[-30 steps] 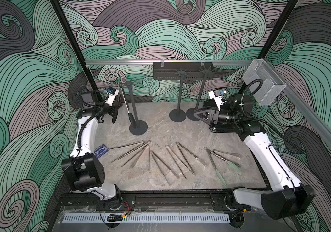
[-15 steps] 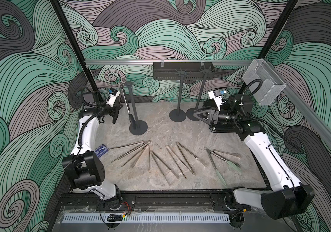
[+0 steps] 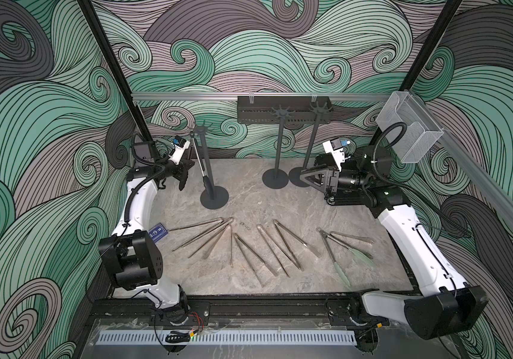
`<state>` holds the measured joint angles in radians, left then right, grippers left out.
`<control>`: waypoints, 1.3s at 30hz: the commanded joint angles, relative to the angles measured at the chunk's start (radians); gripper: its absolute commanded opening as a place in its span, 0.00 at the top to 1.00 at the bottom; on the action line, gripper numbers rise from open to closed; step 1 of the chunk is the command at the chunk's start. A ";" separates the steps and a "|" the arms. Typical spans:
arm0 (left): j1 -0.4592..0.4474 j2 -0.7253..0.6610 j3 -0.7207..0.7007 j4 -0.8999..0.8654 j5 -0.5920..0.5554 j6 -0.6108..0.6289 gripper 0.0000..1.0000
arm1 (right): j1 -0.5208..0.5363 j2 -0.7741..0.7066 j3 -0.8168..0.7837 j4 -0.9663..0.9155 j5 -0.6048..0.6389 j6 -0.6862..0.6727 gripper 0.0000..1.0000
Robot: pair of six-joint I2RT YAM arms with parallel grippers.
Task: Hang food tongs on kitchen utensil racks
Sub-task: Hang the food tongs on the rack.
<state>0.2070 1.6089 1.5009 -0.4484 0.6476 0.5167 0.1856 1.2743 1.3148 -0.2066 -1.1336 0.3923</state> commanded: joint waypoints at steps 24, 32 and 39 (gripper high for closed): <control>-0.026 -0.059 -0.071 -0.064 -0.175 0.032 0.48 | -0.011 0.007 -0.006 0.000 -0.020 -0.026 0.19; -0.025 -0.205 -0.180 -0.107 -0.326 0.003 0.43 | -0.010 -0.002 -0.011 -0.007 -0.006 -0.024 0.17; -0.024 -0.326 -0.278 -0.157 -0.422 -0.058 0.40 | 0.000 -0.043 -0.041 -0.030 0.042 -0.029 0.17</control>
<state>0.1852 1.3186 1.2392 -0.5503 0.3008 0.5026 0.1810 1.2671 1.2865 -0.2119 -1.1213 0.3763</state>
